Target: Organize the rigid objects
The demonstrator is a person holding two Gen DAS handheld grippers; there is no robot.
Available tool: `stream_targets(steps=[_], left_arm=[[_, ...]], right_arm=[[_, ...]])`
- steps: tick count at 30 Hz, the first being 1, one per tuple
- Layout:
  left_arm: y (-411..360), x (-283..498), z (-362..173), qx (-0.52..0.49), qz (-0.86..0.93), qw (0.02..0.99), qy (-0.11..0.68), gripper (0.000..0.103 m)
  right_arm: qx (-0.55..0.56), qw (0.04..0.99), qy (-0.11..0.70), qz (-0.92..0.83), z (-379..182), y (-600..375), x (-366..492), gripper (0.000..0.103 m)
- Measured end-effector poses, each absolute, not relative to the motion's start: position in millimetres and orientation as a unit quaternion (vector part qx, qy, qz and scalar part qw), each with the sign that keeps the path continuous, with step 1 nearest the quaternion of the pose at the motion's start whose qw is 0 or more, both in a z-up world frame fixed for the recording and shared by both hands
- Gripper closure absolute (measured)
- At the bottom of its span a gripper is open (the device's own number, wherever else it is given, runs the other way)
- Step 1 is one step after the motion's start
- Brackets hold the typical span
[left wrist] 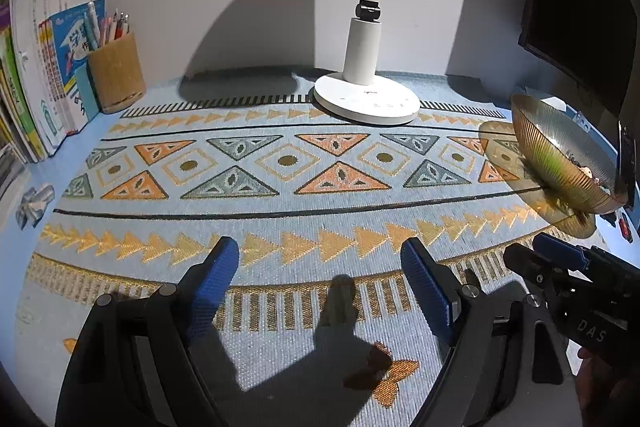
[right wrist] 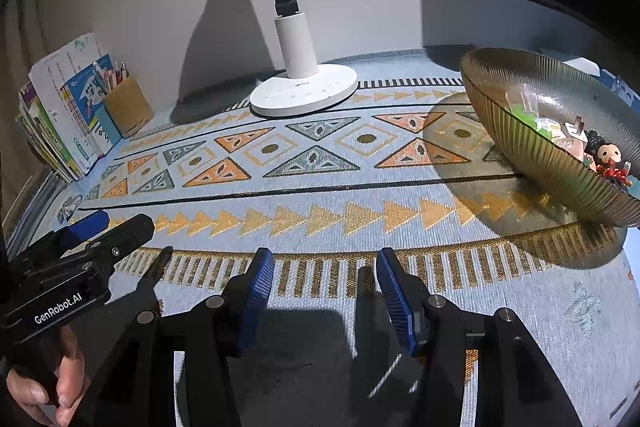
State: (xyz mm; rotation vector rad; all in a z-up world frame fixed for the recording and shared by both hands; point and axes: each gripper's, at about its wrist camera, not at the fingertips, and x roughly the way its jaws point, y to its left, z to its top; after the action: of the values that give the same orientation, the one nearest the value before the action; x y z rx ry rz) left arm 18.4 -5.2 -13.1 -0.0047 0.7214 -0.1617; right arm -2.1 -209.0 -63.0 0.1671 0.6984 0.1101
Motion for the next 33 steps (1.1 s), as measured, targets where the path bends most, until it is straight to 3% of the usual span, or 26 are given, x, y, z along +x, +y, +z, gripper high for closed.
stream_targets(steps=[33], left_arm=[[-3.2, 25.4, -19.3, 0.004, -0.052, 0.923, 0.381, 0.020]], right_arm=[[0.070, 0.932, 0.353, 0.054, -67.1, -209.6, 3.5, 0.045]])
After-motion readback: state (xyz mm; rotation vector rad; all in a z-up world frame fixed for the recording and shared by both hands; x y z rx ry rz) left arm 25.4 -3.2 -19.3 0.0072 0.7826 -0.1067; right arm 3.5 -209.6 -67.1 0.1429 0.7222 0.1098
